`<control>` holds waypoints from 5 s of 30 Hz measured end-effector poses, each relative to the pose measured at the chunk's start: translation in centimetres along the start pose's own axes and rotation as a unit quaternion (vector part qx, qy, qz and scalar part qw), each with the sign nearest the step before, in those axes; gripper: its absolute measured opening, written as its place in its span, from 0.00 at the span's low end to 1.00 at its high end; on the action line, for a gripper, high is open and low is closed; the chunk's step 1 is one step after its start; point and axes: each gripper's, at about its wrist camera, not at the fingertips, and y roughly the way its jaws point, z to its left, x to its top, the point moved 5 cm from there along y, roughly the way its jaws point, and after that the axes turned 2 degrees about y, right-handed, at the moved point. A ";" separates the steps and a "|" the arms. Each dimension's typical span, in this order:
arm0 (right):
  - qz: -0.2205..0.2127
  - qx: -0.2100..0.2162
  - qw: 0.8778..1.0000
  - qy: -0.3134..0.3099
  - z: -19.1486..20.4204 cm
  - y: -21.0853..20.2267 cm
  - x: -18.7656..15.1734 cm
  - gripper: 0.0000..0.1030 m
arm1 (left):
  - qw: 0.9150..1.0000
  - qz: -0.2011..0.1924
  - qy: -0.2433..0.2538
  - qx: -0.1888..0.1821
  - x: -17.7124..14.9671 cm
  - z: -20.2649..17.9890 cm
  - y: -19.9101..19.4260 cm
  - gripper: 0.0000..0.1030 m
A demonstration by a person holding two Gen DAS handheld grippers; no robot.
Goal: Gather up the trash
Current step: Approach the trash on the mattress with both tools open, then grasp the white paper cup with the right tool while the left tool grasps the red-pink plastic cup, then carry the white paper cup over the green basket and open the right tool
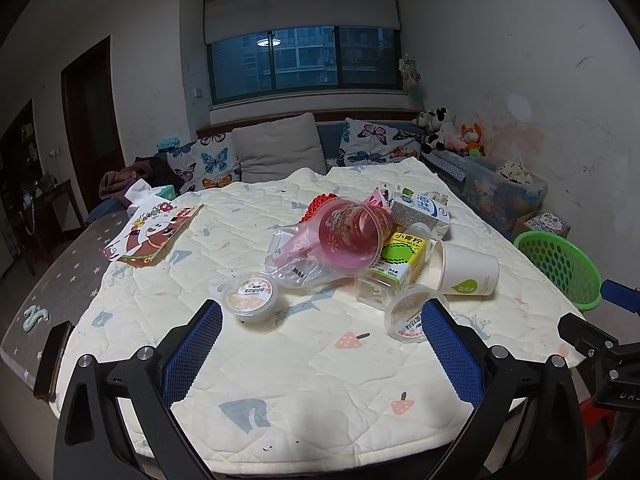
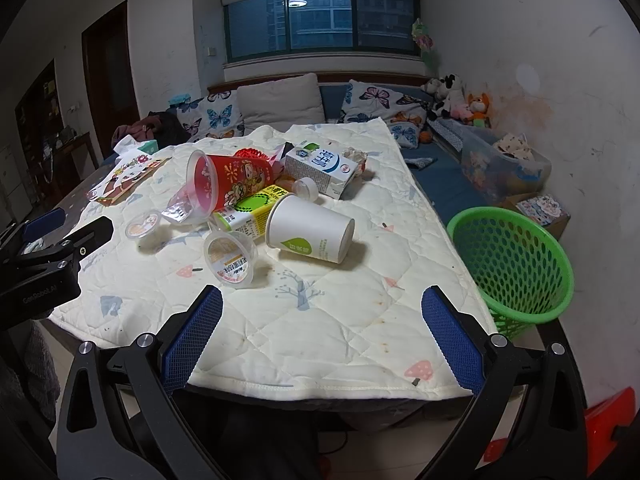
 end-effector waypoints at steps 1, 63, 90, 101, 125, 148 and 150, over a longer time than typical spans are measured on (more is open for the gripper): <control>0.000 0.000 1.000 0.000 0.0 0.0 0.0 0.96 | 1.000 0.000 0.000 0.001 0.0 0.0 0.0 0.94; 0.057 0.056 0.994 -0.077 -2.1 9.6 3.7 0.94 | 0.989 0.084 0.011 -0.119 5.1 -3.7 14.1 0.68; 0.150 0.149 0.936 -0.280 1.6 17.1 4.2 0.87 | 0.975 0.124 -0.004 -0.186 5.8 -4.4 19.7 0.28; 0.169 0.158 0.920 -0.317 2.8 19.2 3.5 0.73 | 0.971 0.122 0.003 -0.204 5.8 -4.3 20.2 0.07; 0.108 0.030 0.990 -0.084 -13.4 13.0 7.0 0.70 | 0.967 0.034 0.029 -0.251 10.4 -6.0 11.5 0.05; 0.260 -0.054 0.959 0.102 -28.6 22.8 -0.5 0.71 | 0.929 0.084 0.114 -0.343 12.2 -21.4 15.5 0.05; 0.261 -0.051 0.958 0.106 -28.9 22.6 -0.7 0.71 | 0.925 0.090 0.122 -0.349 12.1 -22.7 15.8 0.05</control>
